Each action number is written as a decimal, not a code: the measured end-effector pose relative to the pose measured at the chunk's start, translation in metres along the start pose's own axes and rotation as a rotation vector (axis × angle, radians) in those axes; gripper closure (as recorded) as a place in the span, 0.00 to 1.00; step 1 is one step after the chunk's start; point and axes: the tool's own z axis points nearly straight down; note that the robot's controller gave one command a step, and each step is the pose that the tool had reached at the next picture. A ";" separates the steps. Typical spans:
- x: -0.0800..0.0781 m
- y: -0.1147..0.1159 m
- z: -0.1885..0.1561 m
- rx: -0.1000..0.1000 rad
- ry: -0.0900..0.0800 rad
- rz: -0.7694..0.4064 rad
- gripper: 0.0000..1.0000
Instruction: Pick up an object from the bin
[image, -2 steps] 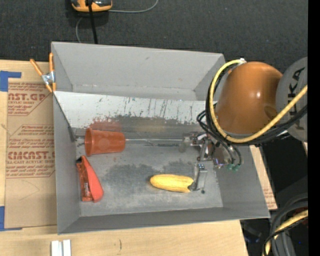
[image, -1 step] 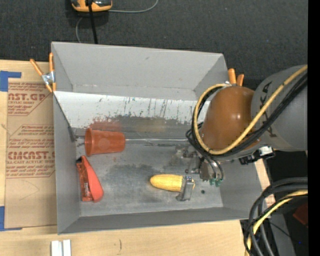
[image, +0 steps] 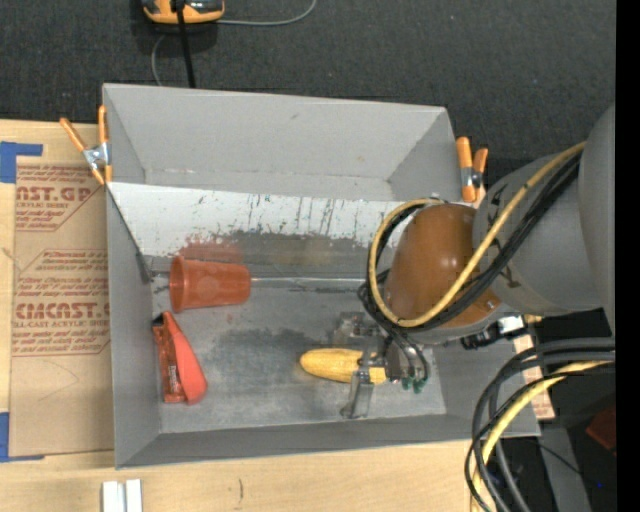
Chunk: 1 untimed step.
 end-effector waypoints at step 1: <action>-0.001 -0.013 -0.027 -0.001 -0.005 0.003 0.00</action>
Offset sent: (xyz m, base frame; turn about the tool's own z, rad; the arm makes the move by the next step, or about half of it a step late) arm -0.0009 -0.0214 -0.0376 0.2186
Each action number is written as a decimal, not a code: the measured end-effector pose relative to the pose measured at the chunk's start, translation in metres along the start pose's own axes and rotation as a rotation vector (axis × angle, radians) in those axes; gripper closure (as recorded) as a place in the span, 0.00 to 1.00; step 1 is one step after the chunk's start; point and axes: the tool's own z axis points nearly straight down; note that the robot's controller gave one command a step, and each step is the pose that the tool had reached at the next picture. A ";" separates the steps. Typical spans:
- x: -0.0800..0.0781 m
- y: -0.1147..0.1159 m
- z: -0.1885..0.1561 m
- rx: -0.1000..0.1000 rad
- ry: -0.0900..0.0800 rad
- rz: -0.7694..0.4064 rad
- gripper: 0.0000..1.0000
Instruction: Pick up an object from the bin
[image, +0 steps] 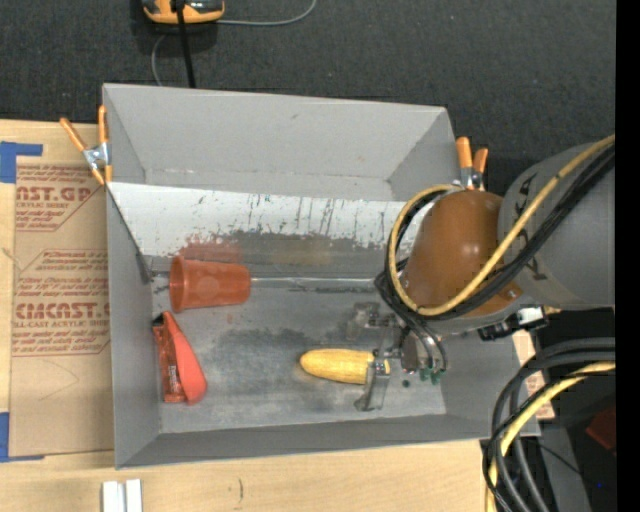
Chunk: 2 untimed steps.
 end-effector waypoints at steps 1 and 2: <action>-0.002 -0.004 0.004 -0.002 -0.007 0.042 0.00; 0.005 0.006 0.065 0.000 0.002 0.046 1.00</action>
Offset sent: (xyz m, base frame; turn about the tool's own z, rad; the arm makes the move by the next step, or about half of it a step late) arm -0.0036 0.0065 -0.0646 0.0455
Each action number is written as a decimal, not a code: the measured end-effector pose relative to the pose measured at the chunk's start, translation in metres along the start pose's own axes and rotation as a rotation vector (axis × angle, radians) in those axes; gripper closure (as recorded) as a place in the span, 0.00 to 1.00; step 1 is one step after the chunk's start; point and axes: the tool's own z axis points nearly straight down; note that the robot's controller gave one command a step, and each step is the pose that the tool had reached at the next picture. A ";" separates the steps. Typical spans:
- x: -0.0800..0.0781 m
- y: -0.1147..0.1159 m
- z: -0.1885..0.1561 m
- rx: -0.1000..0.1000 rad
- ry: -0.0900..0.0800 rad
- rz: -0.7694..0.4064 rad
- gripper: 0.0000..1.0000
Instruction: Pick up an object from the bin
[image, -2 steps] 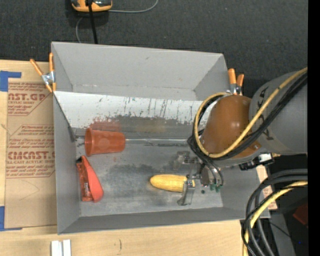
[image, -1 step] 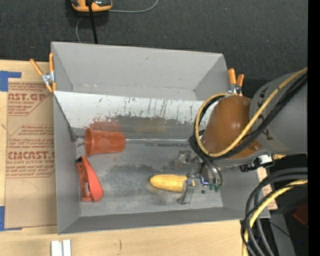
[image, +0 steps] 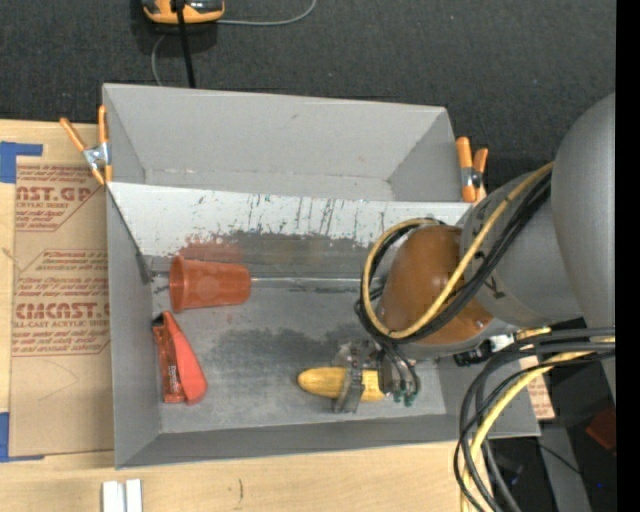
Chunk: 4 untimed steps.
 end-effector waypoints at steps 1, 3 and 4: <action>0.000 0.000 0.000 0.000 0.000 0.000 1.00; 0.002 0.000 -0.013 0.000 0.005 0.000 1.00; 0.001 0.000 -0.026 0.000 0.002 0.000 1.00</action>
Offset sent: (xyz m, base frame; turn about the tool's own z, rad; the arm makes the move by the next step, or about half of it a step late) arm -0.0001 0.0002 0.0234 0.0000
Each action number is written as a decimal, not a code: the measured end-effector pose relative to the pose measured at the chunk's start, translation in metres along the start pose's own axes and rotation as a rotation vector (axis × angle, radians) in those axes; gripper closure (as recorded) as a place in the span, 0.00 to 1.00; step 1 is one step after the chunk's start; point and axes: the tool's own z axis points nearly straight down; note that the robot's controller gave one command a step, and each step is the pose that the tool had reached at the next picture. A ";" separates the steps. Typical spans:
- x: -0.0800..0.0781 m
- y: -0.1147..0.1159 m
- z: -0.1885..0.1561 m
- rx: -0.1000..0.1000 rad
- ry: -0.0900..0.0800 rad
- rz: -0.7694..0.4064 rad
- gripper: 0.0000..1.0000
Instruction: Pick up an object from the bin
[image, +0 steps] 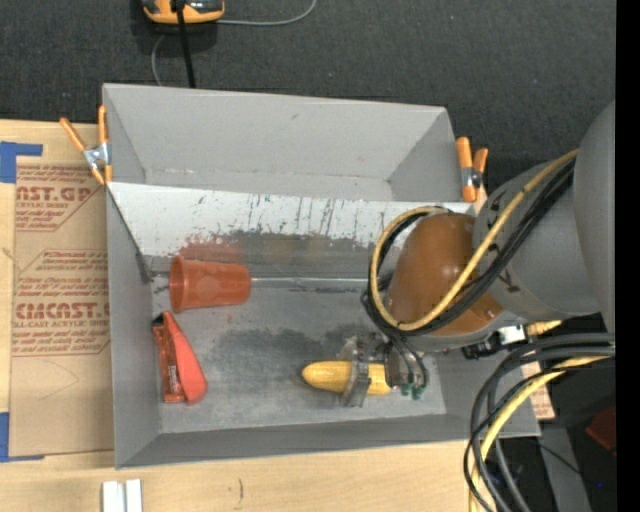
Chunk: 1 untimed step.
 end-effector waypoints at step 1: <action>-0.001 0.000 -0.009 -0.001 -0.003 0.000 1.00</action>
Offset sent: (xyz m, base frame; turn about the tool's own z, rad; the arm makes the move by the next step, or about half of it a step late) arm 0.0000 0.0001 0.0789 0.0000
